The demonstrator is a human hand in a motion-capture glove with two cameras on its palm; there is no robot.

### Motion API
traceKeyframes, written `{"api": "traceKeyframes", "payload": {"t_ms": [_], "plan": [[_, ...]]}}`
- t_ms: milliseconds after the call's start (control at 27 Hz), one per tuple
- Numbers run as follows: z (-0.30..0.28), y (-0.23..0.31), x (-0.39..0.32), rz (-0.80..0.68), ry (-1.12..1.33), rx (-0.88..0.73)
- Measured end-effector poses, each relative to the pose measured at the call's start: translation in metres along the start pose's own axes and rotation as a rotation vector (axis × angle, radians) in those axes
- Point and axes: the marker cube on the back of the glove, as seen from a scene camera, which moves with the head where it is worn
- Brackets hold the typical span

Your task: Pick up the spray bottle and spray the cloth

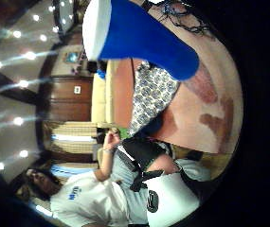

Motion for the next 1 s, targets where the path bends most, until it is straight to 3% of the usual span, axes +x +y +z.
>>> {"api": "traceKeyframes", "payload": {"t_ms": [259, 445, 1001], "plan": [[0.024, -0.028, -0.001, 0.052, -0.221, 0.075], [0.038, -0.045, -0.003, 0.035, -0.282, 0.172], [0.062, -0.081, -0.013, -0.074, -0.349, 0.235]]}}
